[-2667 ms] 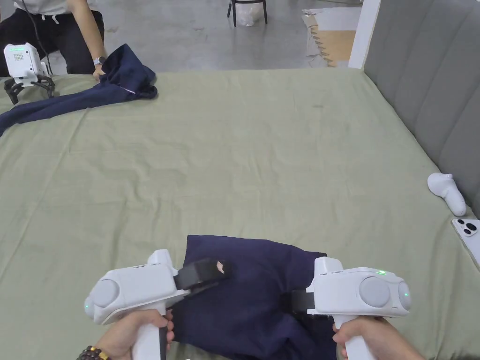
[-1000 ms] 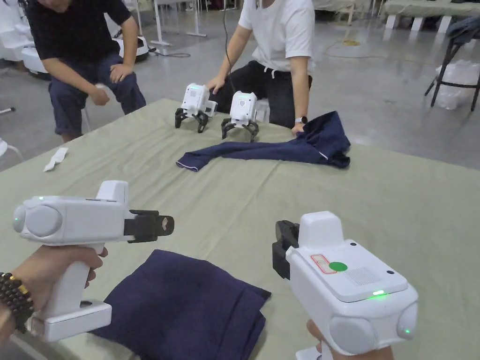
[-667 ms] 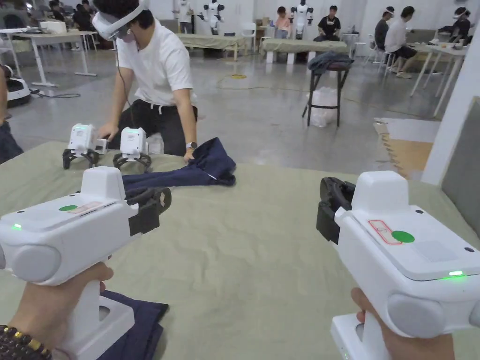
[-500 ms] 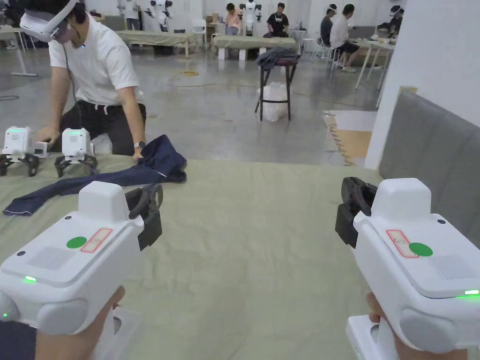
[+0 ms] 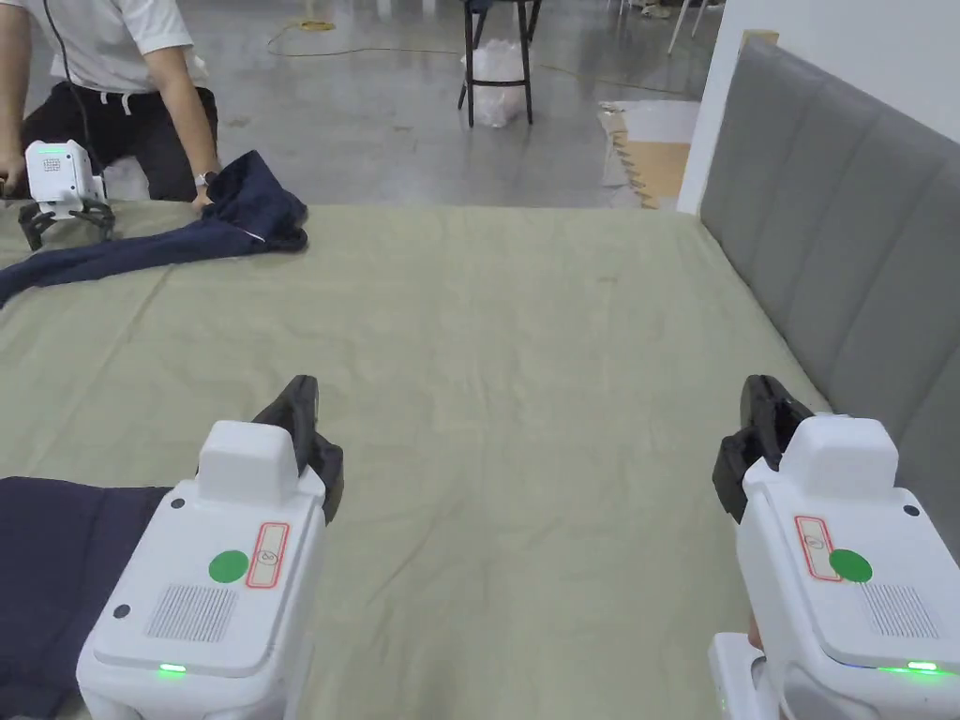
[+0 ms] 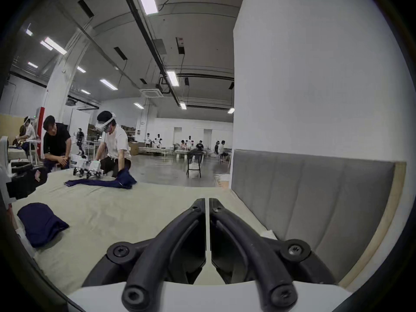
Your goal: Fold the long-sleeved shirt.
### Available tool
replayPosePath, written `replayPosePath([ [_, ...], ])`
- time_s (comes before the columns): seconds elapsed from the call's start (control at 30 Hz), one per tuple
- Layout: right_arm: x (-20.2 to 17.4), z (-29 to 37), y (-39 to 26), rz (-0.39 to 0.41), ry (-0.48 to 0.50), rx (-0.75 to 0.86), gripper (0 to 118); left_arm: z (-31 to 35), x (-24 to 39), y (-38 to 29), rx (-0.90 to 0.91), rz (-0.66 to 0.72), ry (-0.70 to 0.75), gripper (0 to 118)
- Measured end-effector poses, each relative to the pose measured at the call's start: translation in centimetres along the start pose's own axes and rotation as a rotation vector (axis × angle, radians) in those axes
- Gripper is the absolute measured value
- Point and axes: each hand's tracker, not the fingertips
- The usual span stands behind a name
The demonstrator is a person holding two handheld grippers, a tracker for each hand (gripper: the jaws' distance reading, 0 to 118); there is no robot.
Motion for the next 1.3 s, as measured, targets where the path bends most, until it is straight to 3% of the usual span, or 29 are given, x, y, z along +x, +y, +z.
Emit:
replayPosePath([
  [0.5,-1.1,0.1,-0.9,0.030,0.018,-0.038,2,0.7,-0.4,-1.5,-0.054,-0.006,0.014,4],
  [0.63,-1.1,0.1,-0.9,0.030,0.012,-0.043,20,0.6,-0.1,-1.3,-0.049,-0.011,0.005,8],
  [0.7,-1.1,0.1,-1.0,0.028,0.018,-0.044,51,0.8,0.1,-1.1,-0.044,-0.002,0.000,36],
  [0.73,-1.2,0.0,-1.1,0.028,0.017,-0.042,64,0.7,0.2,-1.0,-0.045,0.002,0.004,67],
  [0.77,-1.3,0.0,-1.2,0.029,0.010,-0.040,73,0.6,0.3,-1.0,-0.046,0.006,0.006,85],
  [0.8,-1.4,-0.1,-1.3,0.029,0.003,-0.040,82,0.6,0.2,-1.1,-0.043,0.007,0.004,100],
  [0.83,-1.4,-0.3,-1.3,0.028,0.003,-0.044,101,0.6,0.3,-1.1,-0.039,0.004,0.003,110],
  [0.87,-1.4,-0.4,-1.4,0.029,0.010,-0.054,114,0.7,0.4,-1.2,-0.032,-0.006,-0.001,111],
  [0.9,-1.5,-0.5,-1.5,0.033,0.014,-0.054,118,0.6,0.5,-1.1,-0.023,-0.020,-0.005,111],
  [1.3,-1.6,-1.2,-1.5,0.026,0.024,-0.039,118,0.2,0.1,-1.0,-0.057,-0.031,0.017,111],
])
